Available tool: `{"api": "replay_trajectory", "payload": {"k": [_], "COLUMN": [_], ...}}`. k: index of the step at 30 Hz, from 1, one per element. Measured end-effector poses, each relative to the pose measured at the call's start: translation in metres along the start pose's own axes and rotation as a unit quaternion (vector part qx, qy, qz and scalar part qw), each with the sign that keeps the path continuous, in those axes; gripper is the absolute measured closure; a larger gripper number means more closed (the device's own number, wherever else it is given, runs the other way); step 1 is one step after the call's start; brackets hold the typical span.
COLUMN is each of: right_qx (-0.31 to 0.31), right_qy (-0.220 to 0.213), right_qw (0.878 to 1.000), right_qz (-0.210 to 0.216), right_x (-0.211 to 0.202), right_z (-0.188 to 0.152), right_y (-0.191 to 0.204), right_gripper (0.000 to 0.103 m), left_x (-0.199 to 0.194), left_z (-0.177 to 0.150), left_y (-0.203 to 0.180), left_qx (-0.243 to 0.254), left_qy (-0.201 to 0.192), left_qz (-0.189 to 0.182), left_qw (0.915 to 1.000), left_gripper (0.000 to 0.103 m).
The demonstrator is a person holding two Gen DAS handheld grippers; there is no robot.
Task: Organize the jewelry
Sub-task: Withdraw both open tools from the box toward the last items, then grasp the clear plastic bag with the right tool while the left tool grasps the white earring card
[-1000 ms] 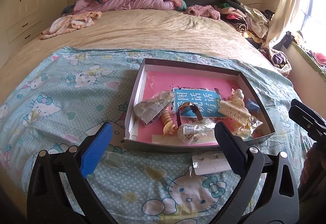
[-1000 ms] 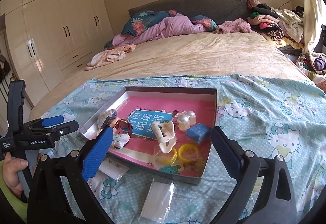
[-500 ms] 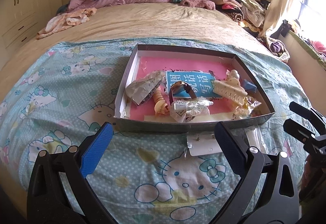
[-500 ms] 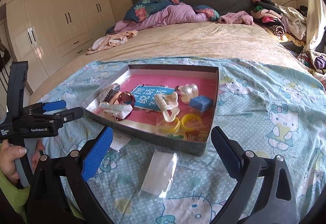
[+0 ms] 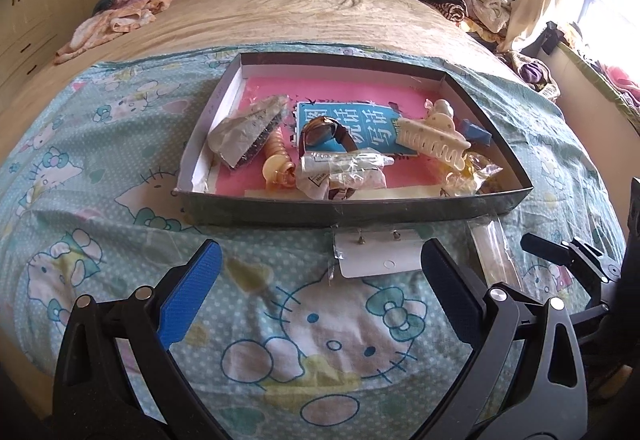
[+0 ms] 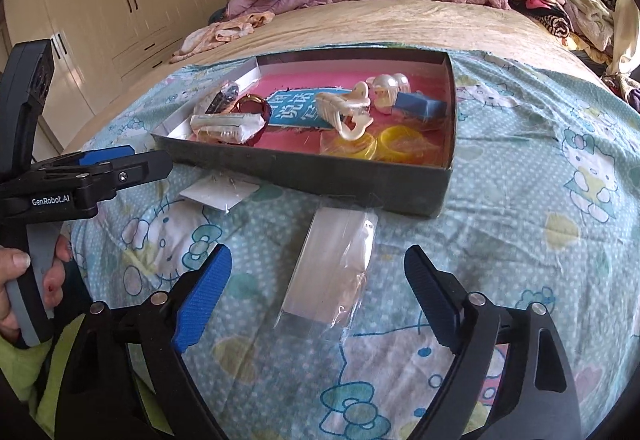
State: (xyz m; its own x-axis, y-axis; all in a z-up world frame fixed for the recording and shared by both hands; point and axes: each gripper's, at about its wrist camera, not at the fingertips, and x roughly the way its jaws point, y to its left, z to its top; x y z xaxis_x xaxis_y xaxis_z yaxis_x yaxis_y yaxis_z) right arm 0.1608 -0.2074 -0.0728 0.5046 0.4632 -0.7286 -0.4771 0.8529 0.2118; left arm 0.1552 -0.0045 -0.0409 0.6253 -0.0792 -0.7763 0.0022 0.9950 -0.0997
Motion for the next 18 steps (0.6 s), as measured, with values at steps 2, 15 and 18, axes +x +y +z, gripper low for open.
{"api": "replay_trajectory", "payload": {"k": [2,15,18], "right_qx": [0.006,-0.005,0.002], "right_qy": [0.007,0.003,-0.001], "right_qw": [1.000,1.000,1.000], "right_qz": [0.004,0.029,0.031], "right_x": [0.006,0.010,0.003], "right_z": [-0.001,-0.009,-0.009], "right_y": [-0.001,-0.012,-0.017], "right_gripper": [0.025,0.065,0.065], "left_x": [0.006,0.050,0.052], "left_z": [-0.003,-0.008,-0.009], "left_y": [-0.003,-0.022,-0.028], "left_qx": [-0.003,-0.014,-0.007], "left_qy": [0.011,0.056,0.054], "left_qz": [-0.012,-0.023,-0.024], "left_qw": [0.9999,0.9980,0.9982], "left_gripper": [0.010,0.010,0.010]}}
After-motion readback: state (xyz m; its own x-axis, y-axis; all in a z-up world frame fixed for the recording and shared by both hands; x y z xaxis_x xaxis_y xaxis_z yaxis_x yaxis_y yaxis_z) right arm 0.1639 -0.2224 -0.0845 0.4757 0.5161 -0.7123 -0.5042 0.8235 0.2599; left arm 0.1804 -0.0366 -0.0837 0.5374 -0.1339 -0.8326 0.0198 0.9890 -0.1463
